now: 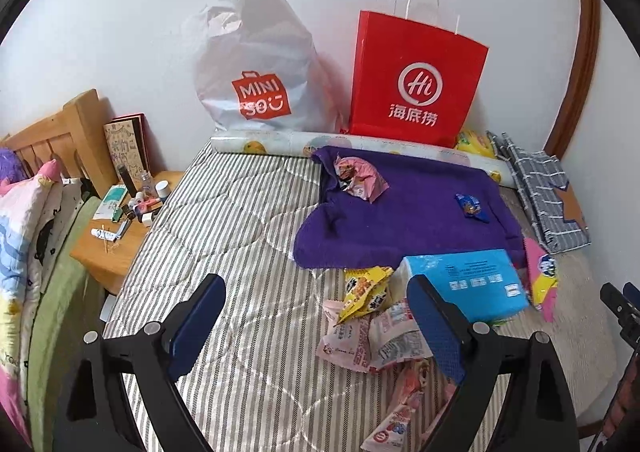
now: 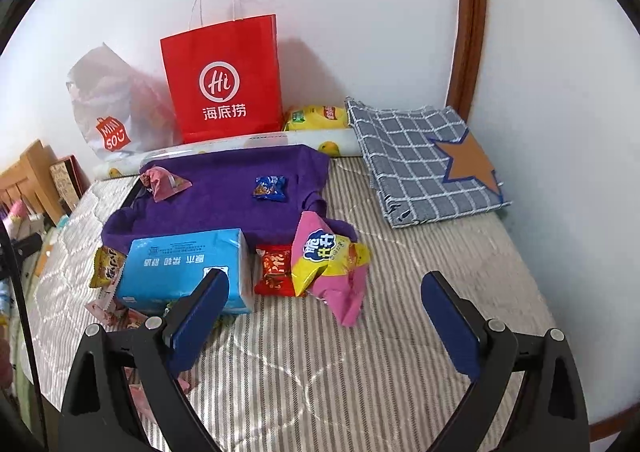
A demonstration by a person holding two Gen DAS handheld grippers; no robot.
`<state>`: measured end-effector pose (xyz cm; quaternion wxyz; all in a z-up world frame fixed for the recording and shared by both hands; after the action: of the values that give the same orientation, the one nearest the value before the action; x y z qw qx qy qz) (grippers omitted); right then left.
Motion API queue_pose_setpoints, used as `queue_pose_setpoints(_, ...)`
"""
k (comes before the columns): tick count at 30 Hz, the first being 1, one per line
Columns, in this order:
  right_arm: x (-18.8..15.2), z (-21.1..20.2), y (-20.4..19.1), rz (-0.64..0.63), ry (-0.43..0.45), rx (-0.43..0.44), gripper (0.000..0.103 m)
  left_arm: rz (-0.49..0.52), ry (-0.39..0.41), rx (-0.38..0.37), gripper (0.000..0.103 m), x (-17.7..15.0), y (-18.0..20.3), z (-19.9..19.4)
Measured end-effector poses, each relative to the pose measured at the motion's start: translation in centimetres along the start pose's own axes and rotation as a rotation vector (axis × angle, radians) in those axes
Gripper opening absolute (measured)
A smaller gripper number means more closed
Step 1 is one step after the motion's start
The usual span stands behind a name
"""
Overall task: Organize snacks
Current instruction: 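Reach down and grasp the pink-and-yellow chip bag with the right tool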
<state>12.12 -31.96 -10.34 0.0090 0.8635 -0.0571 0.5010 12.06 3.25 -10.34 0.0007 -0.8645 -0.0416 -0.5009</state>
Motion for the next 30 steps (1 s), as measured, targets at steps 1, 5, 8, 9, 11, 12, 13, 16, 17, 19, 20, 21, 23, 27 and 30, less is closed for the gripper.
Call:
queue_pose_setpoints(1, -0.3, 0.4, 0.1, 0.003, -0.004, -0.003, 0.09, 0.001, -0.003, 0.005, 0.092, -0.2, 0.0, 0.4)
queue_pose_setpoints(5, -1.3, 2.9, 0.5, 0.011, -0.05, 0.009, 0.082, -0.022, -0.022, 0.007, 0.092, -1.0, -0.1, 2.0)
queue_pose_setpoints(8, -1.9, 4.8, 0.6, 0.011, -0.079, 0.014, 0.079, -0.046, -0.032, -0.006, 0.092, -1.5, -0.2, 3.3)
queue_pose_setpoints(9, -2.0, 5.7, 0.7, 0.01, -0.091, 0.011, 0.077, -0.052, -0.035, -0.008, 0.092, -1.6, -0.3, 3.7)
queue_pose_setpoints(11, -2.1, 6.6, 0.7, 0.013, -0.096, 0.008, 0.075, -0.056, -0.044, -0.012, 0.092, -1.7, -0.2, 4.7)
queue_pose_setpoints(12, -2.2, 7.2, 0.7, 0.017, -0.097, 0.008, 0.075, -0.052, -0.048, -0.012, 0.092, -1.8, -0.1, 4.9)
queue_pose_setpoints(13, -2.2, 7.6, 0.7, 0.02, -0.098, 0.012, 0.075, -0.042, -0.054, -0.009, 0.092, -1.8, 0.0, 5.4)
queue_pose_setpoints(16, -2.2, 8.9, 0.5, 0.029, -0.099, 0.029, 0.075, -0.007, -0.067, 0.004, 0.092, -1.8, 0.4, 6.5)
queue_pose_setpoints(17, -2.3, 9.5, 0.4, 0.033, -0.104, 0.032, 0.075, -0.003, -0.067, 0.003, 0.092, -1.8, 0.4, 6.7)
queue_pose_setpoints(19, -2.4, 10.6, 0.2, 0.037, -0.12, 0.034, 0.075, -0.001, -0.073, 0.004, 0.092, -1.7, 0.4, 7.2)
queue_pose_setpoints(20, -2.5, 11.0, 0.1, 0.036, -0.129, 0.036, 0.075, -0.005, -0.076, 0.0, 0.092, -1.7, 0.4, 7.5)
queue_pose_setpoints(21, -2.6, 11.5, 0.0, 0.035, -0.137, 0.036, 0.075, -0.011, -0.079, -0.006, 0.092, -1.6, 0.4, 7.7)
queue_pose_setpoints(23, -2.8, 12.2, -0.1, 0.034, -0.15, 0.034, 0.075, -0.022, -0.083, -0.013, 0.092, -1.6, 0.2, 8.0)
queue_pose_setpoints(27, -3.3, 13.3, -0.1, 0.034, -0.163, 0.034, 0.079, -0.031, -0.095, -0.017, 0.092, -1.8, -0.4, 8.5)
queue_pose_setpoints(30, -4.0, 14.2, 0.2, 0.04, -0.195, 0.023, 0.079, -0.027, -0.1, -0.014, 0.092, -2.0, -0.8, 8.7)
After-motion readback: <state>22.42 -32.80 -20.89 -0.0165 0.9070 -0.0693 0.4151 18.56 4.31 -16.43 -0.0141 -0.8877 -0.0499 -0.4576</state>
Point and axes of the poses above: each gripper's, at about its wrist camera, not at the fingertips, and z roughly the way its jaws point, y to its right, x to its top, the point moved 3 cm from there along z, roughly the way its jaws point, and after that the axes turned 15 degrees about y, right-handed, at the moved point
